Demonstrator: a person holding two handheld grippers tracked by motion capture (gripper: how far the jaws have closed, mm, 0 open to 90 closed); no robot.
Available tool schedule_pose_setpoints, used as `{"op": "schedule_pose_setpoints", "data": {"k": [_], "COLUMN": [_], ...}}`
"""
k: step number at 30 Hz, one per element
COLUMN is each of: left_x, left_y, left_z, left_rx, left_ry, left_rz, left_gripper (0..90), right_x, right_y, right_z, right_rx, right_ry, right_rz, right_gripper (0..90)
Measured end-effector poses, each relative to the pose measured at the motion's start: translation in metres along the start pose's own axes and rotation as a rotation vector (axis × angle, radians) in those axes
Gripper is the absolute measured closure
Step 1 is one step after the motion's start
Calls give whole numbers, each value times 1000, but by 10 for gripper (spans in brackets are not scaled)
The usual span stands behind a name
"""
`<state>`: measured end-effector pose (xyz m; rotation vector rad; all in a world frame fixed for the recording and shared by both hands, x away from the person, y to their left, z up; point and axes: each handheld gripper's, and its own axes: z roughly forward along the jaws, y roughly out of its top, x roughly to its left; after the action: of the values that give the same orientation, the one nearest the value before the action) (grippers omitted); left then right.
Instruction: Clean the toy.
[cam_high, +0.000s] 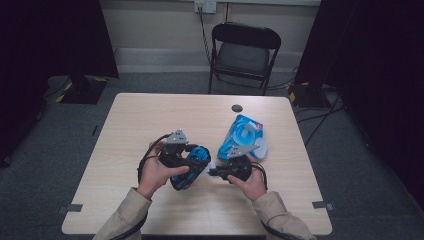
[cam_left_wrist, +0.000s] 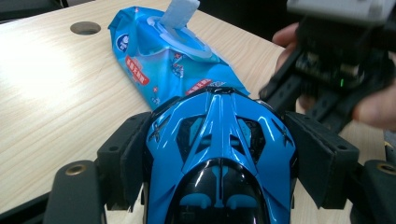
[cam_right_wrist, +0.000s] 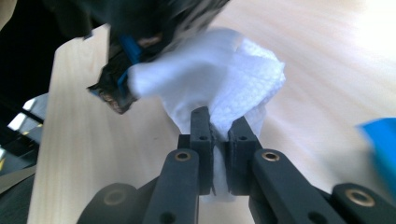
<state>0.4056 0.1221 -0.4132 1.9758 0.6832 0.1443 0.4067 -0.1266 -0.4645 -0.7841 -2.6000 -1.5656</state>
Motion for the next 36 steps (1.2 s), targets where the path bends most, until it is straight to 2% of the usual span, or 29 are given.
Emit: {"op": "schedule_pose_setpoints", "data": {"k": [5,12,22,36], "left_x": [3,4,6,8], "left_y": [-6,-12,-20,-27], "left_z": [-1,0,0,3], "left_rx": [16,27,48,71], "left_ry": [3,-3,4,4], "left_rz": [-3,-12,-23,-26], "left_gripper": [262,262,262,262], "right_x": [-10,-17,-22,-21], "right_y": [6,9,12,16], "right_z": [-19,-31,-41,-42], "right_rx": [-31,-64,-88,-102], "right_ry": [-38,-64,-85,-73], "right_rz": [11,23,30,27], "right_gripper": [841,841,841,840]}}
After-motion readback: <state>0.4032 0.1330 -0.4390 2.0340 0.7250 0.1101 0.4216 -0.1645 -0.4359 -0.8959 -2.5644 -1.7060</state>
